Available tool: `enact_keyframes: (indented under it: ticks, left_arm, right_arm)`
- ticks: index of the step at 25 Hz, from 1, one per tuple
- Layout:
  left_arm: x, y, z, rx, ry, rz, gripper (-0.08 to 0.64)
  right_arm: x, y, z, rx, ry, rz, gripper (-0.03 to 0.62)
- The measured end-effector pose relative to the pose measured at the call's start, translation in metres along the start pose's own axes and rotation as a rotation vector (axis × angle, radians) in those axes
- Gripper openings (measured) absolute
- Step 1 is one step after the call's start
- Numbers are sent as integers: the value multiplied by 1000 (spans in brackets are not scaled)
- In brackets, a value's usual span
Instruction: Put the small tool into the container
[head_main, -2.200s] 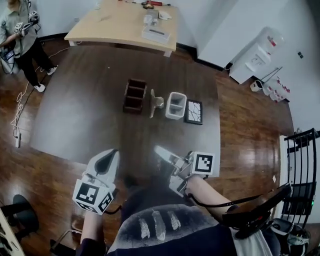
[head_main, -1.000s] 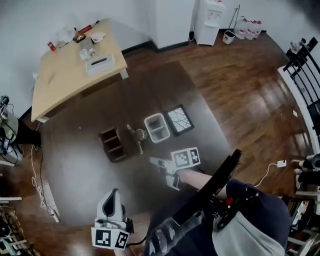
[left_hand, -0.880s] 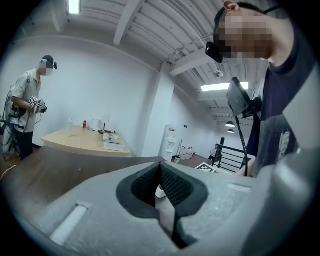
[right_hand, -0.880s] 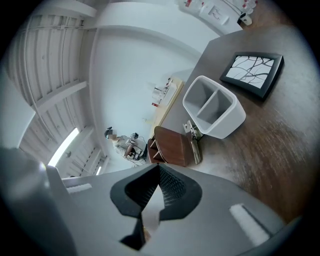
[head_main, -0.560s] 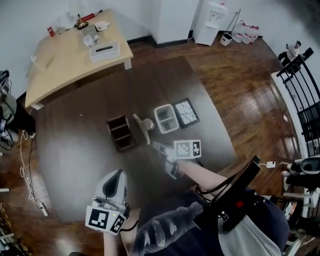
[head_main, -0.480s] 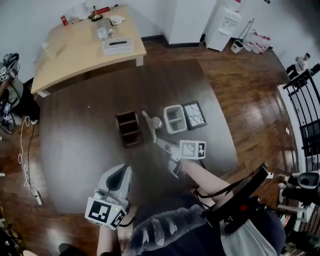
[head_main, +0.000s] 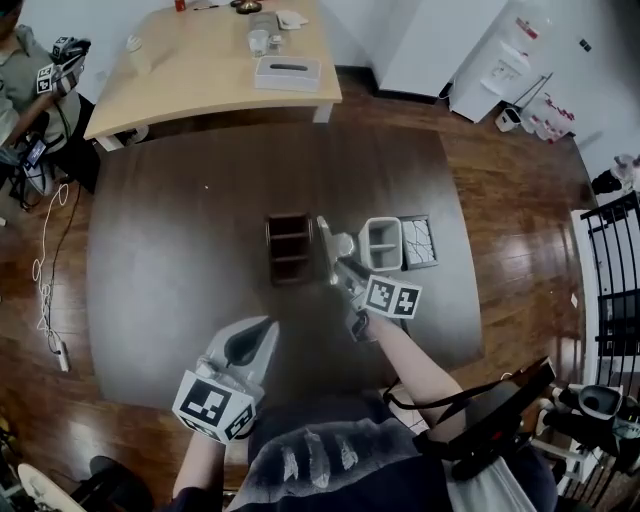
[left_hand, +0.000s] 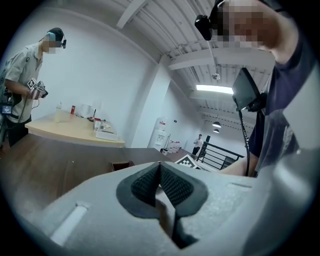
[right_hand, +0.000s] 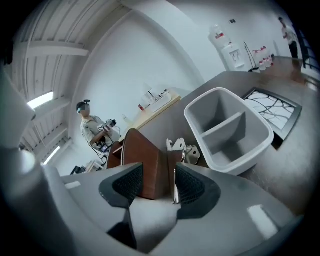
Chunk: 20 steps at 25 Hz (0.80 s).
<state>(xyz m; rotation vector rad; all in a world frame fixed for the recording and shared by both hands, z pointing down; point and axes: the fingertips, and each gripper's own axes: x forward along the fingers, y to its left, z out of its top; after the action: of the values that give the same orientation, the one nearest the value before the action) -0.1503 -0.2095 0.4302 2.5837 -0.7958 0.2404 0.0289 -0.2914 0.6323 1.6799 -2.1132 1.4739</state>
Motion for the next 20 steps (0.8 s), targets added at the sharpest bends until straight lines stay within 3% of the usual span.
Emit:
enact_keyframes:
  ticks: [5, 9, 13, 17, 20]
  left_arm:
    - [10, 7, -2, -2, 20, -8, 2]
    - [17, 8, -4, 0, 38, -7, 2]
    - [17, 13, -9, -10, 53, -6, 2]
    - [18, 16, -11, -18, 53, -11, 2]
    - [21, 17, -11, -17, 51, -28, 2]
  right_arm:
    - [21, -12, 5, 8, 7, -57, 181]
    - [25, -21, 11, 65, -62, -150, 181]
    - [21, -21, 16, 101, -105, -174, 212]
    - [11, 0, 30, -26, -109, -131, 241]
    - [12, 1, 39, -121, -84, -157, 260]
